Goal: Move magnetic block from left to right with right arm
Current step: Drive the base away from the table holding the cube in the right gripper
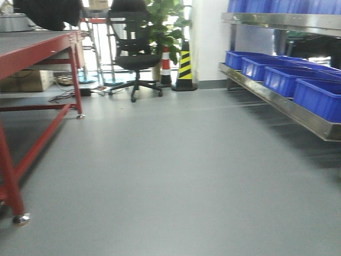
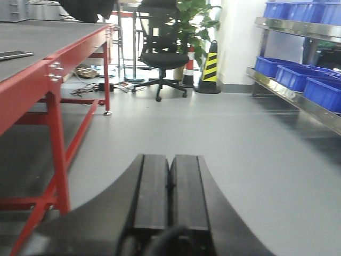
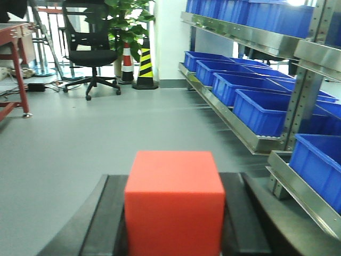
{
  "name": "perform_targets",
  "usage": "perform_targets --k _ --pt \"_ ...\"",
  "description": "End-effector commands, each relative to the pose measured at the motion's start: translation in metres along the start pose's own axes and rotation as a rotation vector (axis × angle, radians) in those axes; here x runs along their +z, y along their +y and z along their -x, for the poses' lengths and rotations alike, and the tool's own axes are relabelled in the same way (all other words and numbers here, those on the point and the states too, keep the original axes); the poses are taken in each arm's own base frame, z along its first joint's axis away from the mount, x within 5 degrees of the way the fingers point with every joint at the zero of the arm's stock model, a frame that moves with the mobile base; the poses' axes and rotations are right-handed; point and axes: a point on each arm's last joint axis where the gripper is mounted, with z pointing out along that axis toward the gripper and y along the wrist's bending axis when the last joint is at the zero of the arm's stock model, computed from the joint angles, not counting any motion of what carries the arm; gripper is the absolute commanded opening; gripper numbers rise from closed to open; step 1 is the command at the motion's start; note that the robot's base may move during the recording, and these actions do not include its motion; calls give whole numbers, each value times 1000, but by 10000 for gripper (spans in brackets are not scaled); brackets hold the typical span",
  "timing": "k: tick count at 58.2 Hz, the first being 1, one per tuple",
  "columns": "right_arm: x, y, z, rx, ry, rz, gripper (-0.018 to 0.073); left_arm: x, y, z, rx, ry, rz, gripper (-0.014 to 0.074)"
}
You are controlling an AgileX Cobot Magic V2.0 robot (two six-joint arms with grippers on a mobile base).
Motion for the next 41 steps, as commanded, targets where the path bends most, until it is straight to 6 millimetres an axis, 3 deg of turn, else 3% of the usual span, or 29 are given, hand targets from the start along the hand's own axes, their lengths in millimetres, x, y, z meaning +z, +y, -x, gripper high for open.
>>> perform_targets --k 1,41 --pt "-2 0 17 -5 -102 -9 245 -1 0 5 -11 -83 -7 -126" --pt "-2 0 17 -5 -102 -9 245 -1 0 5 -11 -83 -7 -126"
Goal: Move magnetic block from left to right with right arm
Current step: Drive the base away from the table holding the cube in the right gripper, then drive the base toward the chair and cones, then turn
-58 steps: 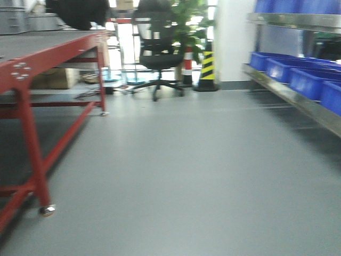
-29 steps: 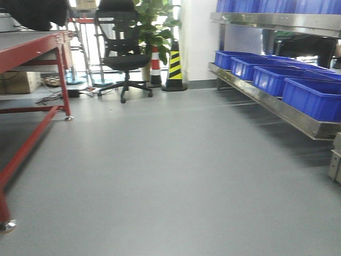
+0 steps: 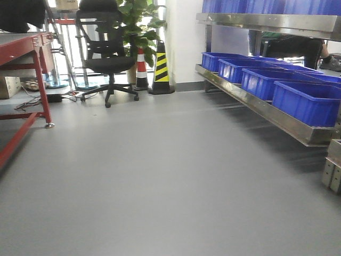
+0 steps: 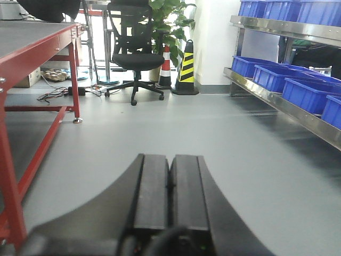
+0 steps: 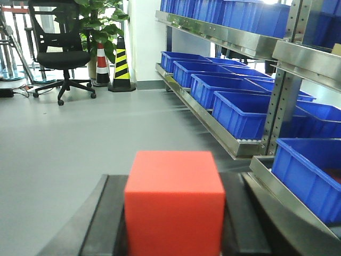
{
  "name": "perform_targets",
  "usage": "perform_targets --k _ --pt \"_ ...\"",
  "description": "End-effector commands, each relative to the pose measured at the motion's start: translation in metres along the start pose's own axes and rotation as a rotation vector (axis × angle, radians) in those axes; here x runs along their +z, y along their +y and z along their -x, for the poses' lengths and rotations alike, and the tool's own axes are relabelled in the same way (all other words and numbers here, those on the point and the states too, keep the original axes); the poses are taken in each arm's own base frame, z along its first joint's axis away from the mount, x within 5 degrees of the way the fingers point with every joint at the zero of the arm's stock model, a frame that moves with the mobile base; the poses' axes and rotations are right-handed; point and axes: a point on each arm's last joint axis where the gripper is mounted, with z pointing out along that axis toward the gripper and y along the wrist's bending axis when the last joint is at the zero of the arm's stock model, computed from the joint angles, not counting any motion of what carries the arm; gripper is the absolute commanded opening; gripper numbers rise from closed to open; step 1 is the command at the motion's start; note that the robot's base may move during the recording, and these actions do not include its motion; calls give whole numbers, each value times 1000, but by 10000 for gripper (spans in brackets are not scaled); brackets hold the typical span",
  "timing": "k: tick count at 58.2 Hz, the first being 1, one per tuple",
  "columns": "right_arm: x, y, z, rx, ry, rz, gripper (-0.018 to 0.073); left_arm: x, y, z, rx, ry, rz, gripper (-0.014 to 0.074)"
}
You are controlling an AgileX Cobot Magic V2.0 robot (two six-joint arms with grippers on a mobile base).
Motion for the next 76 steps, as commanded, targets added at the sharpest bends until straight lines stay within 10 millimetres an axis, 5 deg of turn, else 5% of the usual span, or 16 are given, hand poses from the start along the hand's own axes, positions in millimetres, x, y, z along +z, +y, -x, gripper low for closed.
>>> perform_targets --k 1,76 --pt "-2 0 17 -5 -104 -9 245 -1 0 5 -11 -83 -7 -126" --pt "-2 0 17 -5 -104 -9 245 -1 0 5 -11 -83 -7 -126"
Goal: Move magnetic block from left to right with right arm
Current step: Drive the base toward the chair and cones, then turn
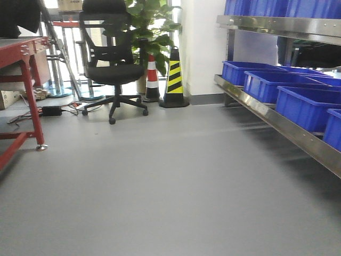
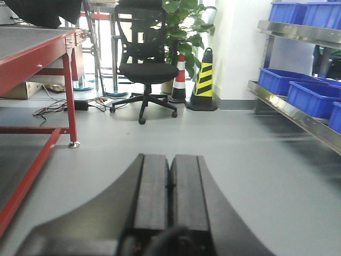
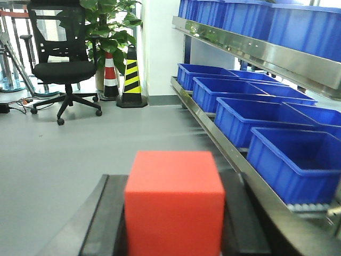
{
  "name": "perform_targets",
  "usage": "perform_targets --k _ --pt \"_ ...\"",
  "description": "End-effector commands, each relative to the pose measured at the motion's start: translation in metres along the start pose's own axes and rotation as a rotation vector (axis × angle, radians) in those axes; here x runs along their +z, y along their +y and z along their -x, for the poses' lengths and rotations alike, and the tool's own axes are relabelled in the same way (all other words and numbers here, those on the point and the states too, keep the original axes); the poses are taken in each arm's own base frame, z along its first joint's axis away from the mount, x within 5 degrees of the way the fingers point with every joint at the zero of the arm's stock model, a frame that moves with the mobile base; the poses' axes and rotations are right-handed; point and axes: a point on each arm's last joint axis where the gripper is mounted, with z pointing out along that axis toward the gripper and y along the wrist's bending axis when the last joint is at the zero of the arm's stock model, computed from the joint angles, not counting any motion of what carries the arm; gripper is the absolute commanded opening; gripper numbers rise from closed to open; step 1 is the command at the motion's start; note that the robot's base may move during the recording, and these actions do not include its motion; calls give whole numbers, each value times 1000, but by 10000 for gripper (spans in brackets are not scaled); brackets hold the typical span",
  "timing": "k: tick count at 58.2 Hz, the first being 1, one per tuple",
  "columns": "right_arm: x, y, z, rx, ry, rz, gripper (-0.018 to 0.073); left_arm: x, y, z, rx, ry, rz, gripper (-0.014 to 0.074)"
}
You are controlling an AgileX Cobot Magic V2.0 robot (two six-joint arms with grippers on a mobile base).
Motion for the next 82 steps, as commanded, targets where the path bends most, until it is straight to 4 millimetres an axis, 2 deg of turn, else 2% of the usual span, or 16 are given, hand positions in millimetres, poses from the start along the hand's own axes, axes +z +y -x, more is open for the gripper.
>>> perform_targets --k 1,82 --pt "-2 0 17 -5 -104 -9 245 -1 0 5 -11 -83 -7 -126" --pt "-2 0 17 -5 -104 -9 245 -1 0 5 -11 -83 -7 -126"
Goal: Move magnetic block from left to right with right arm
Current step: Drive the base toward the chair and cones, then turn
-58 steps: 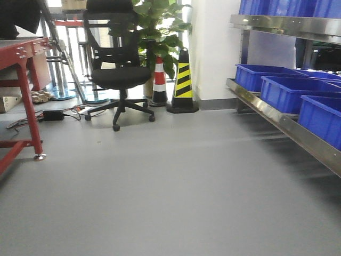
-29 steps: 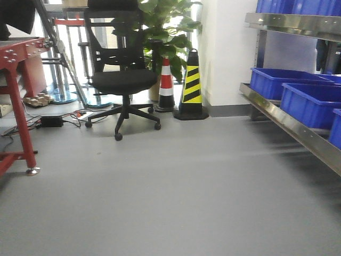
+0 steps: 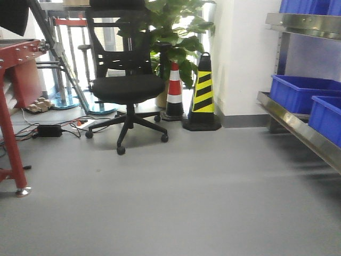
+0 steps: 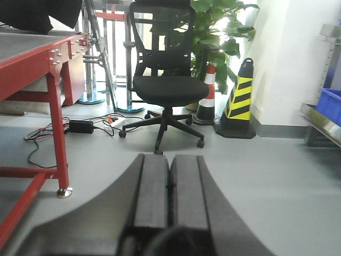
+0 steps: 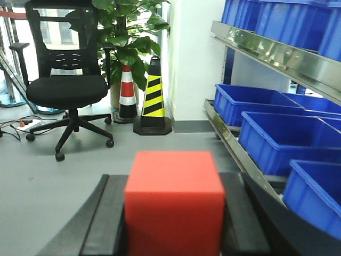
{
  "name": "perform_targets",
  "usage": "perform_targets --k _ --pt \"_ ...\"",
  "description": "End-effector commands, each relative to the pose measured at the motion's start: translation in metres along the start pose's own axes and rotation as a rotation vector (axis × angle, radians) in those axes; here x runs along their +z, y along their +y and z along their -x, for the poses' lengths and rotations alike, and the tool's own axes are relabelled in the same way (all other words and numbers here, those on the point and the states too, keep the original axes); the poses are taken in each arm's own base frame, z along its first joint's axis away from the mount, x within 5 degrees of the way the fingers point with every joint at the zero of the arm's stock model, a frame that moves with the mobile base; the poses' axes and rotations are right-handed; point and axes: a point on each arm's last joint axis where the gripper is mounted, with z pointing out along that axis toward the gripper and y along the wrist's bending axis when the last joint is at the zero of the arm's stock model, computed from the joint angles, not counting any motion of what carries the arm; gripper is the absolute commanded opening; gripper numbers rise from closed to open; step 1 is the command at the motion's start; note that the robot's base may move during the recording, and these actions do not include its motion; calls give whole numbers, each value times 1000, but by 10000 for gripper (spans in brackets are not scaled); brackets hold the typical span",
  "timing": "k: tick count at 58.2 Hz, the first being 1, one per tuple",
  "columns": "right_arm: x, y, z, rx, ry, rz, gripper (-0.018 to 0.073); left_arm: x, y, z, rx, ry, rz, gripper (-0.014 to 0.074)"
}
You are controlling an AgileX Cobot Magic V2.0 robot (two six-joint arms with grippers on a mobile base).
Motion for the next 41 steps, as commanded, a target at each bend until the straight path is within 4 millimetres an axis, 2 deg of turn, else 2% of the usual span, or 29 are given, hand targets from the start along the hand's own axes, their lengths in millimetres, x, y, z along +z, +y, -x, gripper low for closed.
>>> perform_targets --k 1,41 --pt "-2 0 17 -5 -104 -9 245 -1 0 5 -11 -83 -7 -126" --pt "-1 0 17 -5 -102 -9 245 -1 0 5 -11 -81 -7 -126"
